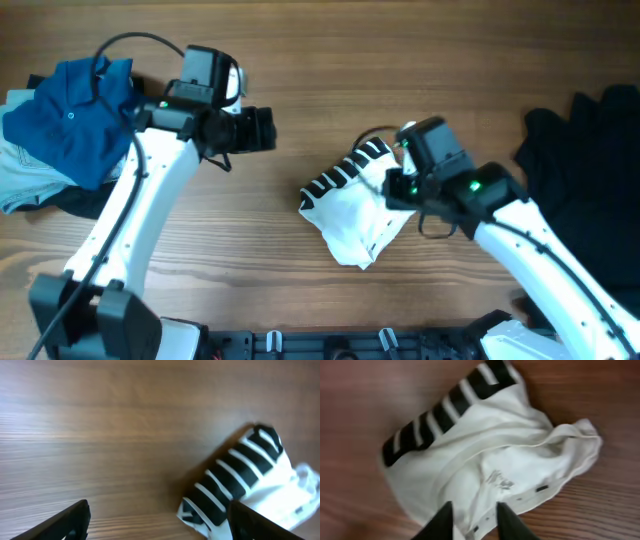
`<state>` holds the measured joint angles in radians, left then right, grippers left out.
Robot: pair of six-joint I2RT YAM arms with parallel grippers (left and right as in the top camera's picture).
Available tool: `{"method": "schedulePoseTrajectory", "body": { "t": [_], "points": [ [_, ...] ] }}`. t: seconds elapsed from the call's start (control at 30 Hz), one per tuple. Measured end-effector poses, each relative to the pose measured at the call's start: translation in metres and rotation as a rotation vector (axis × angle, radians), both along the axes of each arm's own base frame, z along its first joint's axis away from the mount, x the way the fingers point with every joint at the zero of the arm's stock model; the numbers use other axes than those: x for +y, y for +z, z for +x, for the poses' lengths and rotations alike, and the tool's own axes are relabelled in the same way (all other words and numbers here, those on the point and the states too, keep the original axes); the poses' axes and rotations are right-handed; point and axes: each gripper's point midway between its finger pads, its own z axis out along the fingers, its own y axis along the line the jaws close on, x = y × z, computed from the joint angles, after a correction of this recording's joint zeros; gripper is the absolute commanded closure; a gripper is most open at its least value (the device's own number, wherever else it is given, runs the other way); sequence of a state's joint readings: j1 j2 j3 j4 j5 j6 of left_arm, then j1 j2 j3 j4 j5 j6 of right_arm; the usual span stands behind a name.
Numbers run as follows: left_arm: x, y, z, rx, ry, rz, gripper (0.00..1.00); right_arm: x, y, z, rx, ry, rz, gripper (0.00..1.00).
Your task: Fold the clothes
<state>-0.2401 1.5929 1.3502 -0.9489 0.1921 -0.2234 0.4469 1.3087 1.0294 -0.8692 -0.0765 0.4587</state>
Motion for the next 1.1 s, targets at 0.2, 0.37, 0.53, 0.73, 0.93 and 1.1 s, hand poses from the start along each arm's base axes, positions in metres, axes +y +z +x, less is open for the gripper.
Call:
{"method": "schedulePoseTrajectory", "body": {
  "t": [0.2,0.37,0.53,0.73,0.93,1.1],
  "points": [
    [-0.042,-0.057,-0.019,0.177,-0.141,-0.046,0.22,0.0,-0.043,0.02,0.114,-0.057,0.021,0.35],
    [-0.066,-0.085,-0.036,0.283,-0.22,-0.075,0.21,0.027,-0.089,0.021,0.263,-0.037,0.12,0.74],
    [-0.084,-0.087,-0.047,0.3,-0.299,-0.113,0.26,0.036,-0.097,0.017,0.31,-0.01,0.177,0.82],
    [-0.092,-0.085,-0.051,0.287,-0.358,-0.121,0.26,0.033,-0.067,0.019,0.245,-0.003,0.218,0.96],
    [-0.093,-0.085,-0.049,0.277,-0.364,-0.122,0.25,0.015,-0.048,-0.002,0.251,-0.026,0.158,0.96],
    [-0.093,-0.085,-0.049,0.274,-0.365,-0.12,0.23,0.011,-0.047,-0.004,0.251,-0.034,0.136,0.47]
  ]
}}
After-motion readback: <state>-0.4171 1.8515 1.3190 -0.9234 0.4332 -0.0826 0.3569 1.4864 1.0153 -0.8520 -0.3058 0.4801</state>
